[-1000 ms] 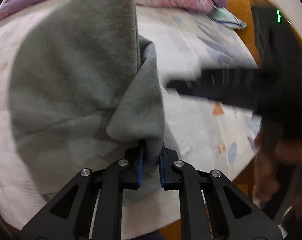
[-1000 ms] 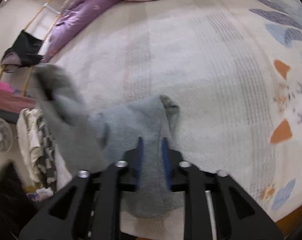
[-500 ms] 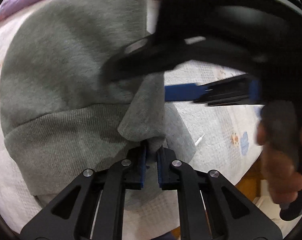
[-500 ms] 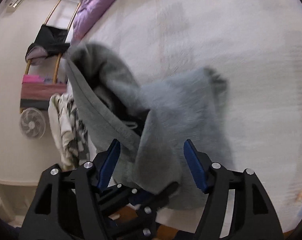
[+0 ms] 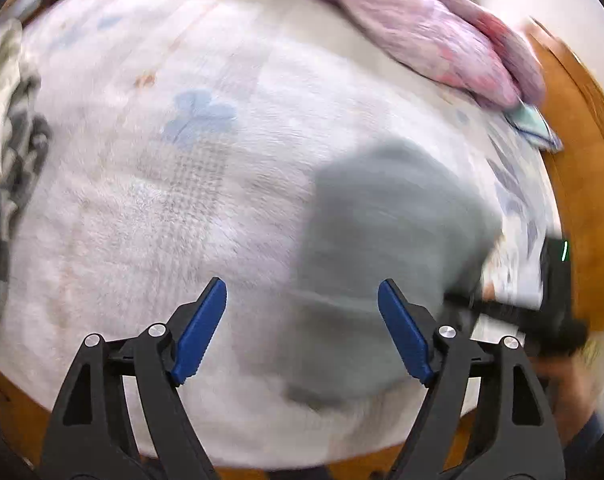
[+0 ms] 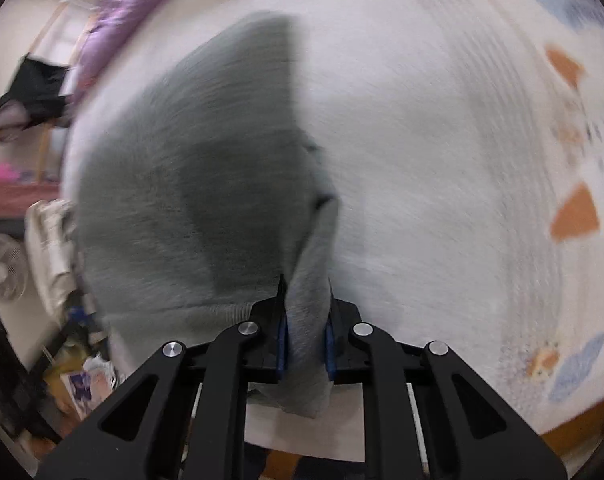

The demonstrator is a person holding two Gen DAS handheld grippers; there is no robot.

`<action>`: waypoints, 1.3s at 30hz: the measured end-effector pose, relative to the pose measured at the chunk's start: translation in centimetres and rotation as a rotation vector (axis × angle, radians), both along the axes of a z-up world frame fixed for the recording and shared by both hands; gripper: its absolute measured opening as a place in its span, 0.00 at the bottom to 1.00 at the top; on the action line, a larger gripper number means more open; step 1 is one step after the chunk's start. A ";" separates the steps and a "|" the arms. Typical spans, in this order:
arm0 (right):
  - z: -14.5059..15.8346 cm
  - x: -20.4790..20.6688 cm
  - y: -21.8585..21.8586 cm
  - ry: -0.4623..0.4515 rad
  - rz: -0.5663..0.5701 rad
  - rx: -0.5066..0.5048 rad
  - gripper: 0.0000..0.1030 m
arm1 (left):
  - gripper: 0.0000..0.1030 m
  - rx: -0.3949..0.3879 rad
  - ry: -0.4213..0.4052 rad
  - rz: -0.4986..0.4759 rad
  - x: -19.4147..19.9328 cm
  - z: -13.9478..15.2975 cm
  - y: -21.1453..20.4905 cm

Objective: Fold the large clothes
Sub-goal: 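Pinch the folded hoodie edge with the left tool while the right tool grasps the other end, then lift the folded grey hoodie off the bed with both tools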

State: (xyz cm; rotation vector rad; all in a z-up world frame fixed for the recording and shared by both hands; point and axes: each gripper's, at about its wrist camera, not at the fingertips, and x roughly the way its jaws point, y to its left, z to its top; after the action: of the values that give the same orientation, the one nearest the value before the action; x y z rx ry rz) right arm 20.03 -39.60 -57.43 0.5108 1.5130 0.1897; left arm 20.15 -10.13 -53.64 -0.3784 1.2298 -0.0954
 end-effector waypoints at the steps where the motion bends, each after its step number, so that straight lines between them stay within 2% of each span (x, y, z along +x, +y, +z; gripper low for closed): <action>1: -0.7 0.1 -0.1 0.004 -0.016 -0.001 0.17 | 0.76 0.000 0.028 0.011 1.1 -1.1 0.2; 3: -0.6 0.5 0.0 -0.010 -0.014 -0.040 0.28 | 0.76 -0.030 0.056 0.011 2.1 -2.4 0.3; 4: -0.3 0.5 0.1 -0.018 -0.012 -0.059 0.33 | 0.76 0.002 0.057 0.026 2.4 -2.2 0.2; 8: 0.9 0.1 -0.3 -0.039 -0.032 -0.054 0.38 | 0.76 -0.066 0.020 0.057 1.7 -0.6 0.5; 10: 0.8 0.0 -0.8 -0.036 -0.047 0.015 0.51 | 0.76 -0.120 0.042 0.057 1.3 -0.6 0.2; 12: 0.5 0.0 -1.3 -0.031 -0.050 0.120 0.57 | 0.76 -0.187 0.090 0.047 1.0 -1.2 -0.3; 15: 0.1 0.3 -0.4 -0.024 0.001 0.154 0.66 | 0.78 -0.161 0.130 -0.001 0.9 -2.6 -1.3; 16: -0.1 0.5 0.0 -0.020 0.021 0.149 0.66 | 0.88 -0.154 0.126 -0.003 1.1 -3.2 -1.5; 19: -1.4 1.1 1.1 -0.013 0.056 0.161 0.70 | 0.94 -0.155 0.128 -0.030 2.2 -5.0 -1.9; 20: -1.5 1.6 1.0 -0.012 0.055 0.158 0.72 | 0.94 -0.116 0.128 -0.046 2.7 -5.7 -2.1; 22: -2.4 2.4 1.3 -0.012 0.064 0.186 0.76 | 0.94 -0.090 0.137 -0.084 3.4 -6.3 -2.5; 25: -2.9 3.9 1.2 -0.022 0.099 0.239 0.79 | 0.94 -0.194 0.198 -0.086 4.1 -7.0 -1.6; 28: -3.0 4.7 1.0 -0.022 0.136 0.312 0.79 | 0.93 -0.242 0.160 -0.133 3.6 -5.6 -1.6; 30: -2.8 5.2 1.4 -0.022 0.154 0.369 0.79 | 0.93 -0.277 0.149 -0.125 2.8 -5.2 -1.2; 32: -2.9 5.6 1.6 -0.031 0.160 0.387 0.79 | 0.93 -0.198 0.164 -0.122 2.4 -6.2 -1.4; 33: -3.2 5.6 1.7 -0.020 0.159 0.395 0.79 | 0.93 -0.188 0.189 -0.120 2.5 -7.4 -1.5; 36: -4.4 6.3 2.5 0.001 0.149 0.415 0.83 | 0.96 -0.225 0.223 -0.083 3.2 -10.0 -1.5; 39: -4.7 7.3 3.1 0.001 0.140 0.433 0.86 | 0.95 -0.164 0.179 -0.140 4.1 -10.0 -2.9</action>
State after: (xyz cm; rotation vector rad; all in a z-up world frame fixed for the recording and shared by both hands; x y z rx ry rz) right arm 27.35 -36.52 -62.15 0.7459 1.5125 0.6351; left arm 24.28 -13.06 -63.60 -0.4498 1.4297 -0.2889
